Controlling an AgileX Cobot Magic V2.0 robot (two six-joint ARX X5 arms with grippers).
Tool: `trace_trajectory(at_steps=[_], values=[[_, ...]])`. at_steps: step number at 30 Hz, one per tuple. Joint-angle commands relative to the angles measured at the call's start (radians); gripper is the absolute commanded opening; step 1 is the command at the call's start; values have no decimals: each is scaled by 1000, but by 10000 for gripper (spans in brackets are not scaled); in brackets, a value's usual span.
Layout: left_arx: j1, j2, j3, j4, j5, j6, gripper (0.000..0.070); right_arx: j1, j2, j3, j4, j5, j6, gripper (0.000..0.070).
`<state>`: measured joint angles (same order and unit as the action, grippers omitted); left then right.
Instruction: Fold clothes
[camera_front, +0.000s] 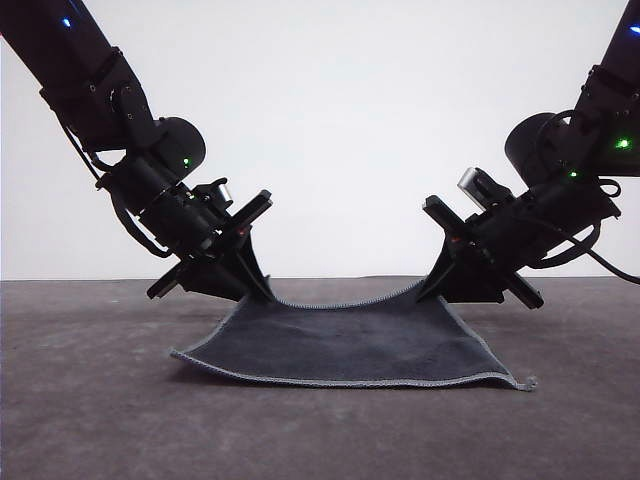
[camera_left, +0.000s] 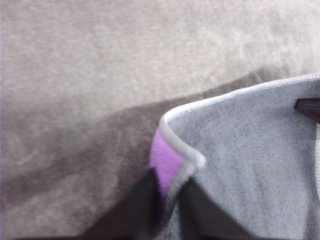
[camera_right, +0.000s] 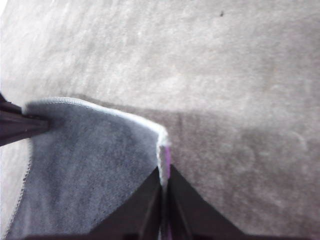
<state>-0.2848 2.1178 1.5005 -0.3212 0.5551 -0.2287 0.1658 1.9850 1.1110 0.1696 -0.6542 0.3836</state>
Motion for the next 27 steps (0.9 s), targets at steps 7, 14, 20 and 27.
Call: trace_trajectory(at_steps=[7,14,20,27], values=[[4,11,32,-4,4,7,0,4,17,24,8,-45,29,3],[5,-17,32,-53,23,19,0,4,-36,26,-16,-52,27,3],[5,-60,32,-102,21,63,0,3,-96,26,-96,-44,-21,3],[1,-94,31,-188,21,129,0,16,-138,19,-226,30,-123,3]])
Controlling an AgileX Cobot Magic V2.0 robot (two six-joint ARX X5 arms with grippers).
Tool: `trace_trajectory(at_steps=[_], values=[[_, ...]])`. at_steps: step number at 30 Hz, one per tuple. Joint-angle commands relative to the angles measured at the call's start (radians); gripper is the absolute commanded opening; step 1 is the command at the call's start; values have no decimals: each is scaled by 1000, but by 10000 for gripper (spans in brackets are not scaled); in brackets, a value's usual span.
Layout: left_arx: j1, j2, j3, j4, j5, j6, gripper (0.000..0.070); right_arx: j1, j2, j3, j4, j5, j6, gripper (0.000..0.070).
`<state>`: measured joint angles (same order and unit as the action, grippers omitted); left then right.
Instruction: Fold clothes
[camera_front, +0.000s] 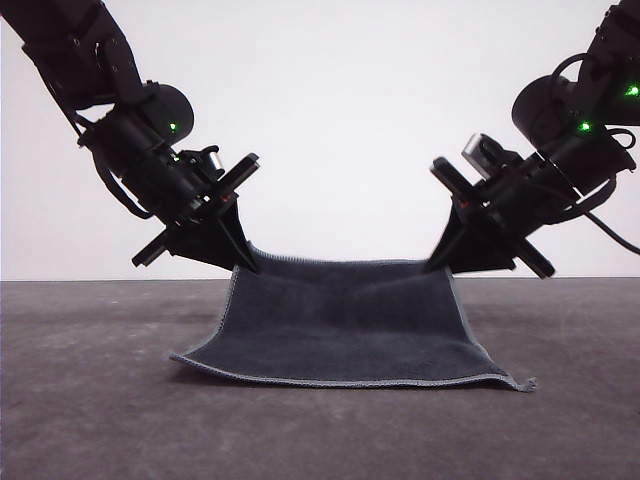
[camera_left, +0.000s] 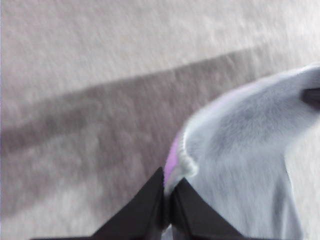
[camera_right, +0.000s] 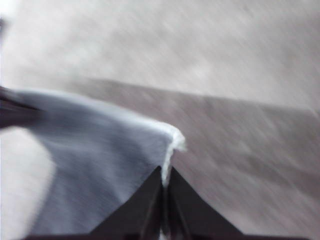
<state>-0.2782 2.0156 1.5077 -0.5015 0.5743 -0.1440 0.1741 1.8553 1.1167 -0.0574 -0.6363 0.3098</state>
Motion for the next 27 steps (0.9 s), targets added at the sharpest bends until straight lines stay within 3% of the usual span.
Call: trace_trajectory(at_steps=[1,11,21,27], values=[[-9,7,22,-18,1,53,1,11,-19,5,-3,29,-56,3],[-32,-96,-117,20,-28,65,2,14,-155,-133,25,41,-60,3],[-47,-279,-386,179,-28,19,1,50,-287,-319,83,31,-60,3],[-61,-329,-461,180,-26,18,1,77,-358,-405,90,36,-60,4]])
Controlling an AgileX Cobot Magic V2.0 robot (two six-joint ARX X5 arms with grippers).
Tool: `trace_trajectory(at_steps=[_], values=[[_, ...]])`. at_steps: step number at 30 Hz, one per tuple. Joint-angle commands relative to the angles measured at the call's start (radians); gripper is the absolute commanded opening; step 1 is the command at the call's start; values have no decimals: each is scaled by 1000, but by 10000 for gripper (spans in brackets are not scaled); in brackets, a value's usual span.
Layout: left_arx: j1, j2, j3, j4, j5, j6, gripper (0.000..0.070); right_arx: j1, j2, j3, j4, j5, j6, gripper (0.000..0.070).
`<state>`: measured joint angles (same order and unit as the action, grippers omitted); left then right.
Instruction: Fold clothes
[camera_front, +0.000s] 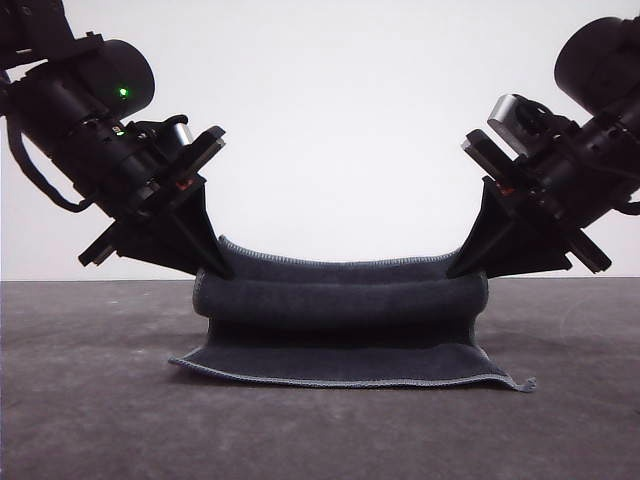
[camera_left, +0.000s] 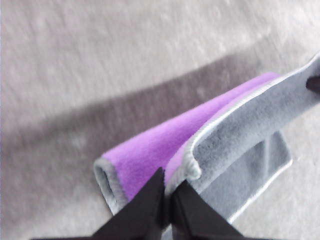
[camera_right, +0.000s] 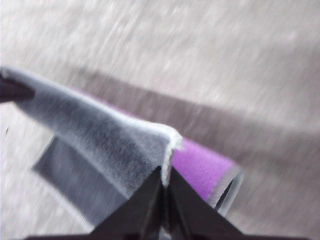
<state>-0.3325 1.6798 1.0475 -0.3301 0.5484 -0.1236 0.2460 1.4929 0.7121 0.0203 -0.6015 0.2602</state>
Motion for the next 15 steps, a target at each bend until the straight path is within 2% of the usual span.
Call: trace_trajectory(at_steps=[1,2,4,5,6,8,9,15], values=[[-11,3,-7,4,1,-2,1,9,-7,-13,13,4,-10,8],[-16,0,-12,-5,4,-2,2,12,-18,-26,13,8,-10,17],[-26,0,-15,-31,12,0,27,16,-39,-44,7,24,-8,83],[-30,0,-16,-45,13,2,66,18,-48,-50,3,28,-6,132],[-36,0,-16,-55,13,2,139,20,-58,-54,-6,27,-6,171],[-47,-4,-17,-71,13,-1,268,20,-79,-55,-31,26,-6,202],[-52,-9,-17,-80,13,-4,298,20,-94,-55,-45,25,-7,202],[-63,-97,-17,-145,12,-12,314,20,-229,-55,-126,15,-6,203]])
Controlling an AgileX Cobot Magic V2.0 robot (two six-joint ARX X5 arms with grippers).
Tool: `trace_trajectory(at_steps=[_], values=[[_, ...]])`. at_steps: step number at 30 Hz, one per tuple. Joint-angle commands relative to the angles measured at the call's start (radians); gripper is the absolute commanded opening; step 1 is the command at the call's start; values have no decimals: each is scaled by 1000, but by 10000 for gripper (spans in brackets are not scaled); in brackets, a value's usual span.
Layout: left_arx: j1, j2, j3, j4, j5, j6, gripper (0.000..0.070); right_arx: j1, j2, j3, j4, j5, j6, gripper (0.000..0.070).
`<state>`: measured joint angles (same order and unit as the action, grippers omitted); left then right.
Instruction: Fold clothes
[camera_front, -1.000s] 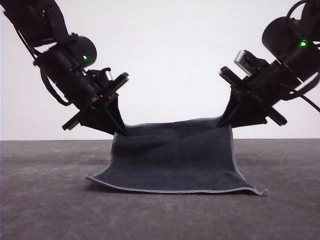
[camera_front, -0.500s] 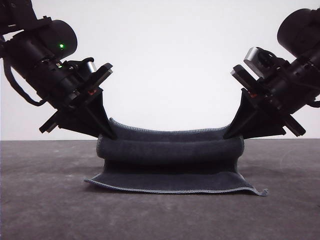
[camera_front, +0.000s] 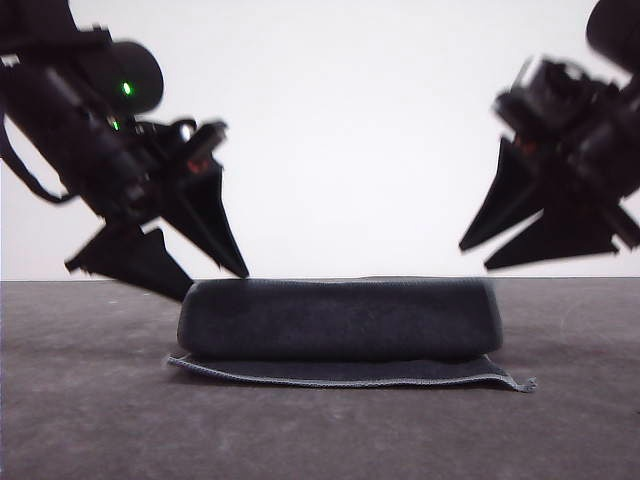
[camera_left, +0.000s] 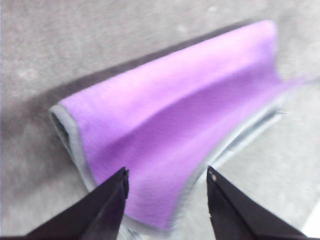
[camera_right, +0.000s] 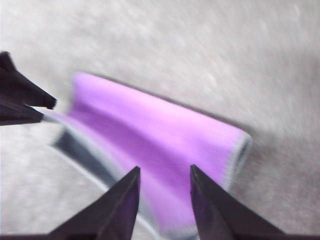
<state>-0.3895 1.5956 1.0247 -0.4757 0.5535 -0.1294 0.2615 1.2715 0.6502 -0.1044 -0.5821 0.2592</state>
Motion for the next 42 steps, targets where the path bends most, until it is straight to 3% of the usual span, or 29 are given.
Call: trace_trajectory(at_steps=[1,10,19,29,35,39,42], values=[[-5,-37,6,-10,7,-6,314,5,-36,7,-19,-4,-5,203],[-5,-279,6,-84,-72,-1,308,5,-267,7,-200,-3,49,203],[8,-488,-90,-59,-242,46,308,5,-333,7,-353,-3,74,203],[57,-771,-363,3,-245,57,308,5,-332,7,-417,6,102,209],[60,-842,-400,0,-243,46,309,4,-311,7,-450,7,149,222],[60,-842,-400,0,-243,42,309,4,-228,7,-442,9,151,325],[60,-842,-400,0,-243,35,309,3,-142,7,-389,12,131,342]])
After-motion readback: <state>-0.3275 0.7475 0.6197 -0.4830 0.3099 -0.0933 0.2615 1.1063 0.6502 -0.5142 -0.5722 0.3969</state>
